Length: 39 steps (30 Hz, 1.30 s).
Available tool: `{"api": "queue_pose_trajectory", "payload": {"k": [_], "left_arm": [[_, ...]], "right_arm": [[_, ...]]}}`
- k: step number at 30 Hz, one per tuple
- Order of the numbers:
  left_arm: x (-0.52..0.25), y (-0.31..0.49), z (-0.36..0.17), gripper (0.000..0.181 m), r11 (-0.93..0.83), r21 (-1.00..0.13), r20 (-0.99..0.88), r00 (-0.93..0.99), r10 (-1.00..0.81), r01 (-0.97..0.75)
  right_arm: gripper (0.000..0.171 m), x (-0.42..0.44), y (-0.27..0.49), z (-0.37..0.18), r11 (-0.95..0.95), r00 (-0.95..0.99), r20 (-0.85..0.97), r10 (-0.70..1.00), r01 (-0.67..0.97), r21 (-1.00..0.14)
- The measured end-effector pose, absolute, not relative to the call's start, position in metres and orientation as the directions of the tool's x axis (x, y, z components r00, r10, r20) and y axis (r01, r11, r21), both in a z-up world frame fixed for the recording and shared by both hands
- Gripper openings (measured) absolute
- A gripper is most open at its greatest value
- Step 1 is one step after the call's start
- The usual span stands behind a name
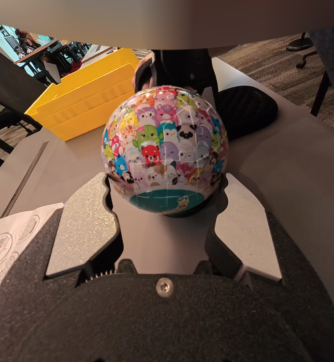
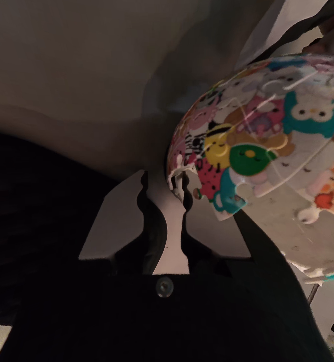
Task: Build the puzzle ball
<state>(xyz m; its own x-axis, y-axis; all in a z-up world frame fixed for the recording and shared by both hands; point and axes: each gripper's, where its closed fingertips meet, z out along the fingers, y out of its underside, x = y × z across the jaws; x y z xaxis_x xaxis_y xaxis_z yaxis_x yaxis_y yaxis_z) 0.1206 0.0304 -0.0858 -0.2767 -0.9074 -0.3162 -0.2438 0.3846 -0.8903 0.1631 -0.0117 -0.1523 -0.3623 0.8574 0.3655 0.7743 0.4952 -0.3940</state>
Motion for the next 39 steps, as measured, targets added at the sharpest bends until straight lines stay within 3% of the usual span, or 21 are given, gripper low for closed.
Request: {"api": "queue_pose_trajectory", "payload": {"k": [14,20,22,39], "left_arm": [[0.1218,0.0308,-0.0860,0.105,0.389,-0.888,-0.318,-0.285,-0.905,-0.244],[0.1221,0.0312,-0.0861,0.105,0.388,-0.889,-0.317,-0.283,-0.905,-0.245],[0.1222,0.0311,-0.0861,0.105,0.387,-0.889,-0.316,-0.282,-0.906,-0.245],[0.1223,0.0300,-0.0850,0.104,0.377,-0.895,-0.307,-0.283,-0.909,-0.238]], "right_arm": [[0.035,0.1644,-0.0099,-0.1534,0.459,-0.353,0.308,0.884,0.780,-0.425],[0.037,0.1646,-0.0085,-0.1536,0.473,-0.355,0.332,0.874,0.782,-0.407],[0.045,0.1649,-0.0051,-0.1535,0.475,-0.350,0.351,0.868,0.790,-0.388],[0.042,0.1661,-0.0056,-0.1562,0.474,-0.393,0.276,0.877,0.800,-0.367]]}}
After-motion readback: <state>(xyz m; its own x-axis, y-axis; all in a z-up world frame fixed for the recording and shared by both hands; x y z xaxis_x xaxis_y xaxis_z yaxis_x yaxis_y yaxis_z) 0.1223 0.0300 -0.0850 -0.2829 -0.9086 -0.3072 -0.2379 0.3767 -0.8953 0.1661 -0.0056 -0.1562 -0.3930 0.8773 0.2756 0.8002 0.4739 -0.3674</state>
